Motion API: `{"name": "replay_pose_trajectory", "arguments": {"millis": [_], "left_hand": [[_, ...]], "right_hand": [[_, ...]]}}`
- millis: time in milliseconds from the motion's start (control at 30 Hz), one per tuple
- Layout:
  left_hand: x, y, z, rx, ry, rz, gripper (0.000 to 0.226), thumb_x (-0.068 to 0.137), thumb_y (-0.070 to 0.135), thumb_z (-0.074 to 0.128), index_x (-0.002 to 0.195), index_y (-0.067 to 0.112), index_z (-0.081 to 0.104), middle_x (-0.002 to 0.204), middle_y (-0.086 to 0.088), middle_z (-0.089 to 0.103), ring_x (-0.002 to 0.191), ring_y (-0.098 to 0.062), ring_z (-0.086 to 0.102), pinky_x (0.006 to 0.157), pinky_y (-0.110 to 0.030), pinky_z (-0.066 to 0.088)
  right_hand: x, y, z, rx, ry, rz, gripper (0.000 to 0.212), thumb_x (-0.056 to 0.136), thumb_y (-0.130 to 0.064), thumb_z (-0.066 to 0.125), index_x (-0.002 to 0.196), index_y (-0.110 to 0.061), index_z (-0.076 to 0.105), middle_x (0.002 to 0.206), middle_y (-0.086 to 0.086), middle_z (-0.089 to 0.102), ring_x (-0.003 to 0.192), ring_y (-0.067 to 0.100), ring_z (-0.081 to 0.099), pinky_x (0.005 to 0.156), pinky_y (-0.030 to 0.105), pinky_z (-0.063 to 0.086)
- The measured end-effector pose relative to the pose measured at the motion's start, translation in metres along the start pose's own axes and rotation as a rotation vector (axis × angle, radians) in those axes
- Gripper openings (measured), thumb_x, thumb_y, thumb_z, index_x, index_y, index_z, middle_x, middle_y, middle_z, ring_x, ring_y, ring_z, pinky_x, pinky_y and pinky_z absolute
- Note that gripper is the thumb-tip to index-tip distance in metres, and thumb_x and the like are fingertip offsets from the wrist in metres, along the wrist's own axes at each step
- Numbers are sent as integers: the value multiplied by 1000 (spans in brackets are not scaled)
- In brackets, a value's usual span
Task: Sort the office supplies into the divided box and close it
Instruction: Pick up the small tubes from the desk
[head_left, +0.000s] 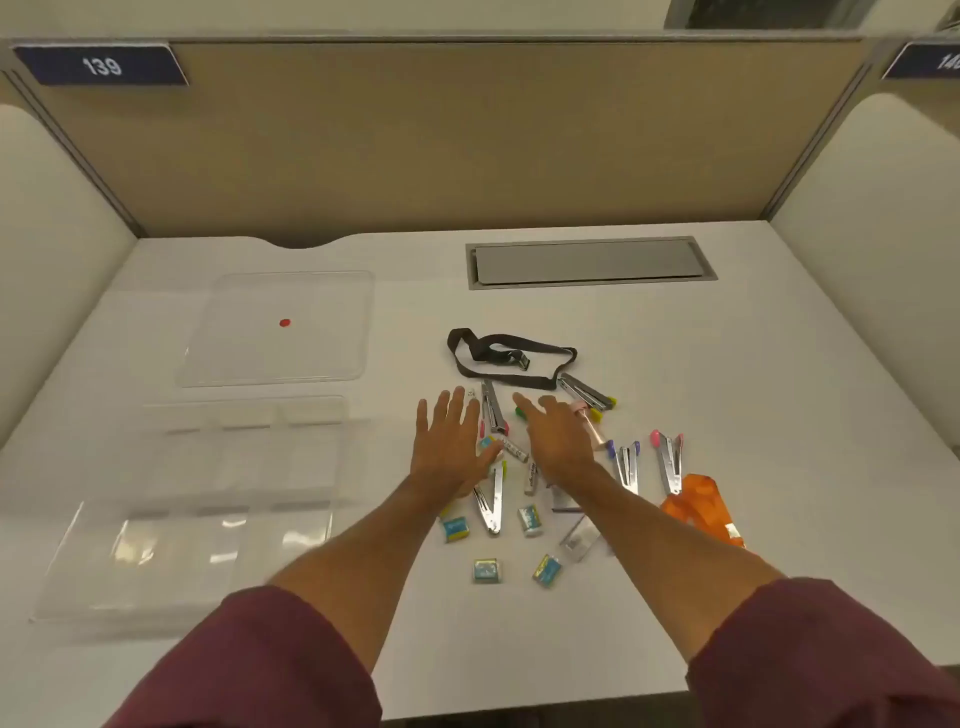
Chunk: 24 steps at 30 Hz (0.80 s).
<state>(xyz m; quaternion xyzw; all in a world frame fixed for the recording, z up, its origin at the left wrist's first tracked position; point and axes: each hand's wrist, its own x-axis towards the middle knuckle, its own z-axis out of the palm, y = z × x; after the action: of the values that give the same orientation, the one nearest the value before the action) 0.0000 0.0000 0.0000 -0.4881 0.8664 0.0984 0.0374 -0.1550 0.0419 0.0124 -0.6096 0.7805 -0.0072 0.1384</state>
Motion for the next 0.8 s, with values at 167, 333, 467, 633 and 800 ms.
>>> {"name": "replay_pose_trajectory", "arguments": {"millis": [167, 333, 467, 633, 800], "left_hand": [[8, 6, 5, 25, 7, -14, 74, 94, 61, 25, 152, 15, 13, 162, -9, 7, 150, -27, 4, 121, -48, -1], [13, 24, 6, 11, -8, 4, 74, 94, 60, 29, 151, 15, 15, 162, -9, 8, 150, -27, 5, 121, -48, 0], [20, 48, 3, -27, 27, 41, 69, 94, 57, 34, 147, 14, 24, 160, -12, 12, 149, -28, 9, 121, -49, 4], [27, 70, 4, -89, 8, 30, 70, 93, 53, 41, 148, 14, 21, 160, -12, 13, 149, -30, 9, 122, -48, 6], [29, 80, 7, -123, -4, 28, 71, 92, 51, 46, 148, 14, 21, 159, -12, 15, 148, -30, 12, 121, -47, 8]], "right_hand": [[11, 10, 4, -3, -56, -2, 67, 86, -17, 67, 143, -24, 34, 137, 13, 41, 123, 28, 45, 94, 36, 47], [13, 30, 4, 82, 11, 19, 56, 88, -18, 65, 138, -25, 40, 132, 13, 44, 120, 27, 46, 97, 37, 48], [9, 48, -2, 211, 96, 68, 51, 91, 0, 55, 136, -23, 46, 136, 16, 44, 122, 30, 47, 98, 36, 49], [4, 61, -7, 266, 156, 54, 48, 93, 0, 51, 136, -20, 48, 132, 15, 45, 119, 28, 48, 93, 33, 49], [0, 76, -16, 253, 160, 71, 50, 95, -6, 52, 142, -21, 42, 127, 14, 47, 114, 27, 48, 95, 34, 50]]}}
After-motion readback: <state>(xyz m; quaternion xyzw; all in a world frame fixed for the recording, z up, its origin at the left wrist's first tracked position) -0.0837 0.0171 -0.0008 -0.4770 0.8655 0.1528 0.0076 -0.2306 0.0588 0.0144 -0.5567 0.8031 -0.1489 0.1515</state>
